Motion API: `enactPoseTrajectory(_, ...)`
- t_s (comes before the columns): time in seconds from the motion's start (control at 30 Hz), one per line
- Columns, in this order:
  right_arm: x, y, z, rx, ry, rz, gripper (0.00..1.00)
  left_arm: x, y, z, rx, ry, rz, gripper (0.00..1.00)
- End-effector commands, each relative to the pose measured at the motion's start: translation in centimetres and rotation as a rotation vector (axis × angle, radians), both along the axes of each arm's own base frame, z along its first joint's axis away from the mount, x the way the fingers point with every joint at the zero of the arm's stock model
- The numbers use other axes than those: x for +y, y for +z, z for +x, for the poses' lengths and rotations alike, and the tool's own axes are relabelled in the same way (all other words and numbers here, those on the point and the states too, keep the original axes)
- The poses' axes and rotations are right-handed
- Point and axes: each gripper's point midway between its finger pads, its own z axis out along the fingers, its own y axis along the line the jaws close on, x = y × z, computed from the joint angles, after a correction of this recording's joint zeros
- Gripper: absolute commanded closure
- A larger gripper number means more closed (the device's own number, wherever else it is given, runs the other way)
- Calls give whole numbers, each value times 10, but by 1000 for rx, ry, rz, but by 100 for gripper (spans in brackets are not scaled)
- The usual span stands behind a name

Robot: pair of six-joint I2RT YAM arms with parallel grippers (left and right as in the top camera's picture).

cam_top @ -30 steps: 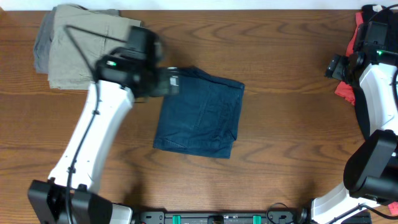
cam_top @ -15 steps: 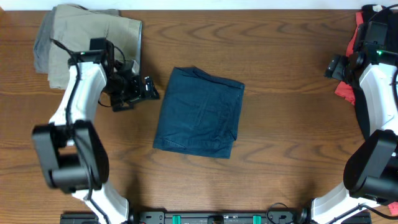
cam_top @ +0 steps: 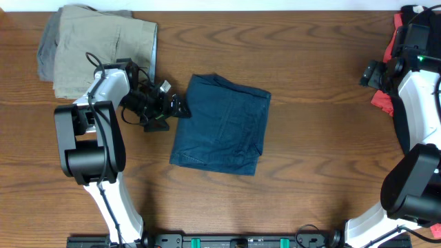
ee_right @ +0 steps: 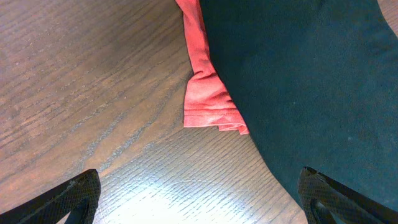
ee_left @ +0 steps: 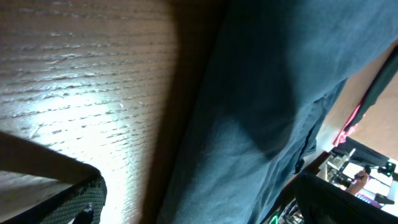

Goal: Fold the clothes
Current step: 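Release and withdraw the left gripper to the left of the shorts, then grasp the folded shorts' left edge with the left gripper and drag toward khaki stack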

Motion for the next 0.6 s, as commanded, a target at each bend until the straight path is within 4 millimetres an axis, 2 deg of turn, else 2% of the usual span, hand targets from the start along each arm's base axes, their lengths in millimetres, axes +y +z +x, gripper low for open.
enactPoseTrajectory(0.0,-2,8,4,-16,-3,-17,1,-2,-19,-8,27,-27,-1,2)
enactPoseTrajectory(0.2,-2,8,4,-16,-3,-17,1,-12,-26,-14,25,-53,0,2)
enactPoseTrajectory(0.4,-2,8,4,-16,-2,-17,1,-32,-43,-22,12,-84,10,18)
enactPoseTrajectory(0.43,-2,8,4,-16,-2,-17,1,-35,-45,-22,12,-80,12,26)
enactPoseTrajectory(0.57,-2,8,4,-16,-3,-17,1,-41,-48,-22,20,-71,22,73)
